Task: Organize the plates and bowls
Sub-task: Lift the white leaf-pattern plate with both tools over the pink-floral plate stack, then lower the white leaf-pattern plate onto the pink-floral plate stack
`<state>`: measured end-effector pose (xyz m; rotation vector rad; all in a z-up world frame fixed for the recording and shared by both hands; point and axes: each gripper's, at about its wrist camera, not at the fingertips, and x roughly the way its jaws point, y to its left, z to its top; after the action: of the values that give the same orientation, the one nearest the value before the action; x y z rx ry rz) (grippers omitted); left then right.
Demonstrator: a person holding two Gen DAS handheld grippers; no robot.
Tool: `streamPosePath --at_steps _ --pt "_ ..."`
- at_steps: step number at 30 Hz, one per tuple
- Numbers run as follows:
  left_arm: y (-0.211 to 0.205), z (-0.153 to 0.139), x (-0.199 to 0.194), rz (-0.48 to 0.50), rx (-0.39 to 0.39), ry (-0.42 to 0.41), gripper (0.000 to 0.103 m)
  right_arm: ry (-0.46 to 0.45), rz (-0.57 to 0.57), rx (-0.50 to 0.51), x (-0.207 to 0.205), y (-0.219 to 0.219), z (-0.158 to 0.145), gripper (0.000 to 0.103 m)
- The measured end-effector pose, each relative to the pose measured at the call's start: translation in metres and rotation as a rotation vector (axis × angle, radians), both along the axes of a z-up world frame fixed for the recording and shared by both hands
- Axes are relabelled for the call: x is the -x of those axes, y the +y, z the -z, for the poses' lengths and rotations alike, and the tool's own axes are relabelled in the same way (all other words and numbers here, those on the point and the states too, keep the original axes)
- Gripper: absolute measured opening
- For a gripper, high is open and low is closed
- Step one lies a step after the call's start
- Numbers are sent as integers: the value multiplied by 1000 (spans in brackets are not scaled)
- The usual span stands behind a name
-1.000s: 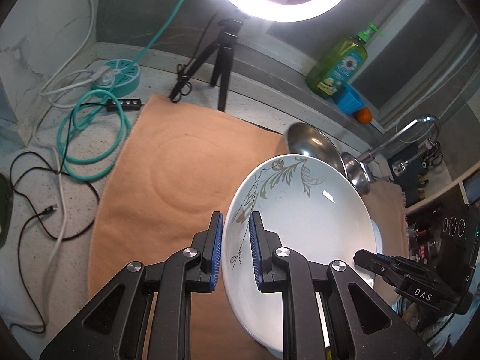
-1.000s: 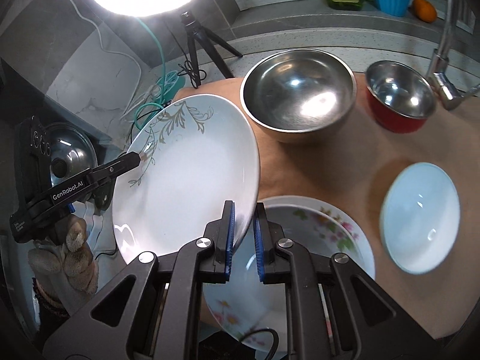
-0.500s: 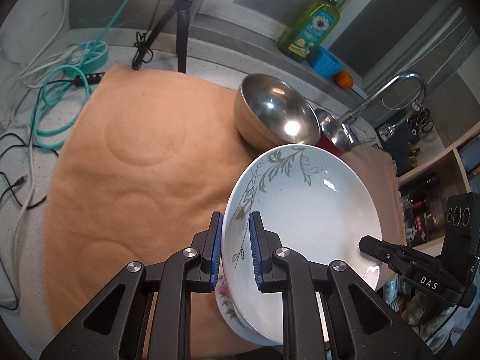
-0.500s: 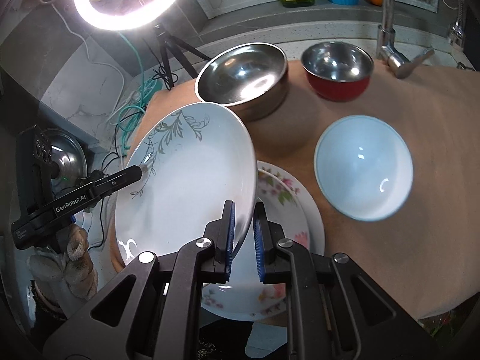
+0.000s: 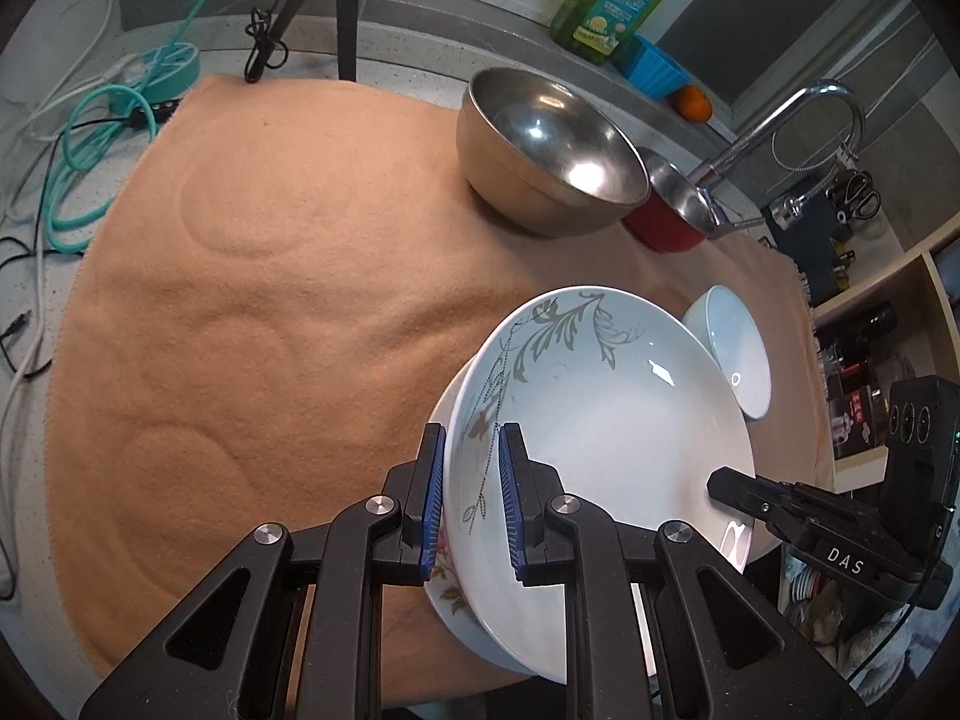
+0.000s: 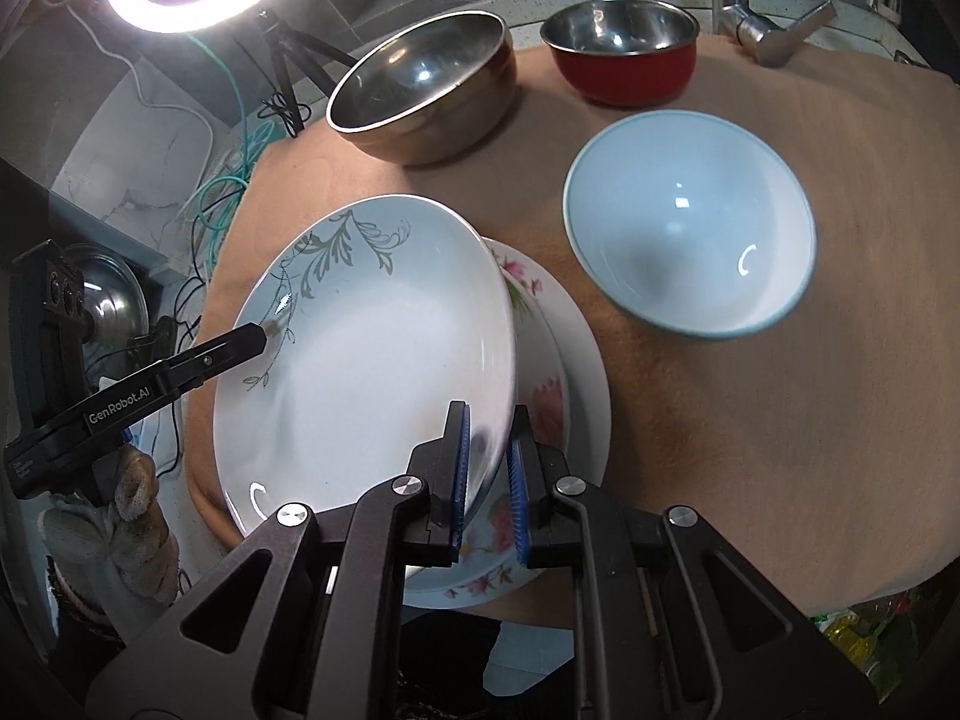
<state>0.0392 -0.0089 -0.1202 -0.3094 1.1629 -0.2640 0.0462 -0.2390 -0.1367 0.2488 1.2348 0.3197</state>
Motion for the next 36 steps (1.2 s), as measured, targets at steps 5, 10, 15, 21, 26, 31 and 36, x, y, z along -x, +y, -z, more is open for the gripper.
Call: streamPosePath --at_steps 5,10,15,21,26,31,36 --pt "-6 2 3 16 -18 -1 16 17 -4 16 2 -3 8 12" --pt "-10 4 4 25 -37 -2 16 26 -9 21 2 -4 13 12" --pt "-12 8 7 34 -60 3 16 12 -22 45 3 -2 11 12" --pt "-11 11 10 35 -74 12 16 -14 -59 106 6 9 11 12" --pt "-15 12 11 46 -99 7 16 -26 -76 139 7 13 9 13" --pt "-18 13 12 56 -124 1 16 -33 -99 180 8 16 7 15" --pt "-21 13 13 67 -143 0 16 -13 -105 166 6 14 6 16"
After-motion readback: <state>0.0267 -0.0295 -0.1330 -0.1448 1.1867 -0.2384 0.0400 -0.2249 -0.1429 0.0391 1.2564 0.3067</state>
